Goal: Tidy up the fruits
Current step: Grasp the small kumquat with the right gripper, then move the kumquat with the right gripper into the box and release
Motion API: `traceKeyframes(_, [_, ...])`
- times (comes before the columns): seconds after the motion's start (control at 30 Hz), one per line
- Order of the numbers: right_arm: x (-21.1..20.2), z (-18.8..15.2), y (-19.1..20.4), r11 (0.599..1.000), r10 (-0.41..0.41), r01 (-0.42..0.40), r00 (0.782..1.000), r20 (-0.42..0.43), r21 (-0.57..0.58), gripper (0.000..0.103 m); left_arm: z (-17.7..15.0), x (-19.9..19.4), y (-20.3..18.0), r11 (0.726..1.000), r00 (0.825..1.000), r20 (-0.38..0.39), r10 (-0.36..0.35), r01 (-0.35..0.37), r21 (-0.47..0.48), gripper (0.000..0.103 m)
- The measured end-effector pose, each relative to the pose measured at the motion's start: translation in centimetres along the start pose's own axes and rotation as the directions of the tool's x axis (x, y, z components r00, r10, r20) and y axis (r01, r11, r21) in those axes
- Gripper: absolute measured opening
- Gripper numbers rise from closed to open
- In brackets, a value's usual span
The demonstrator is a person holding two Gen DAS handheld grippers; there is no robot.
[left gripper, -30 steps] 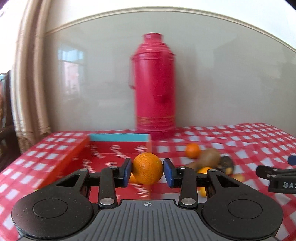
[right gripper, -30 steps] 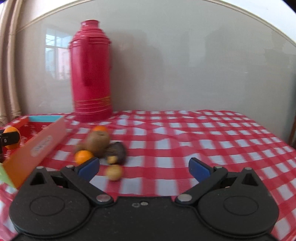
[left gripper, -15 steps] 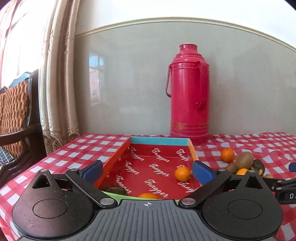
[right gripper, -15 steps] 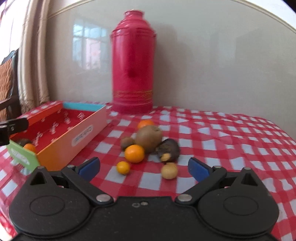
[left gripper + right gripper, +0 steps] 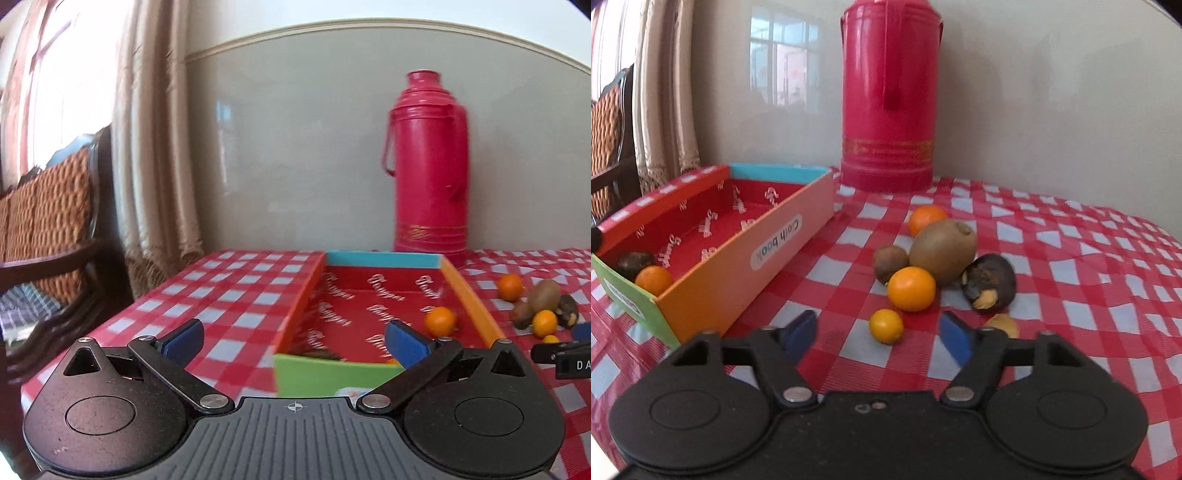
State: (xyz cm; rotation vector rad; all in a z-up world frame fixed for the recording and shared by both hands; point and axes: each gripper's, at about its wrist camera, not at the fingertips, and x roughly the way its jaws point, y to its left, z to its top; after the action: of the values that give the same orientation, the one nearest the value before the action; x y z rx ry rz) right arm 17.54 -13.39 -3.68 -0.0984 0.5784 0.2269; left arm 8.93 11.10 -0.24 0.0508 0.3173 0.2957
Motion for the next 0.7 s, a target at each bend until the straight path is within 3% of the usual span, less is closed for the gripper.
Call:
traceKeyframes(0.03, [0.3, 0.0, 0.1, 1.000, -0.004, 0.004, 1.000, -0.010, -0.004, 0.054, -0.1, 0.1, 0.5, 1.000, 1.000, -0.006, 0.005, -0.005, -0.012, 0.103])
traceKeyframes(0.13, [0.9, 0.2, 0.2, 1.000, -0.004, 0.005, 1.000, -0.030, 0.020, 0.015, -0.4, 0.3, 1.4, 1.000, 1.000, -0.014, 0.015, -0.015, -0.025, 0.103])
traceKeyframes(0.17, [0.9, 0.3, 0.3, 1.000, -0.009, 0.010, 0.999, -0.032, 0.030, 0.012, -0.5, 0.3, 1.6, 1.000, 1.000, -0.015, 0.017, -0.017, -0.026, 0.103])
traceKeyframes(0.3, [0.3, 0.7, 1.0, 0.999, 0.005, -0.005, 1.000, 0.004, 0.038, 0.012, -0.7, 0.3, 2.3, 0.999, 1.000, -0.014, 0.025, -0.025, -0.025, 0.103])
traceKeyframes(0.4, [-1.1, 1.1, 1.9, 0.999, 0.023, -0.026, 0.996, 0.081, 0.034, 0.012, -0.8, 0.2, 2.9, 0.999, 0.999, -0.015, 0.035, -0.035, -0.027, 0.103])
traceKeyframes(0.57, [-4.0, 1.8, 3.9, 0.994, 0.107, -0.112, 0.963, 0.247, 0.005, 0.012, -1.1, 0.1, 3.8, 0.998, 0.998, -0.023, 0.057, -0.058, -0.029, 0.103])
traceKeyframes(0.7, [-4.4, 1.9, 6.4, 0.984, 0.180, -0.175, 0.944, 0.276, -0.045, 0.013, -1.4, 0.1, 4.3, 0.997, 0.997, -0.029, 0.068, -0.068, -0.025, 0.103])
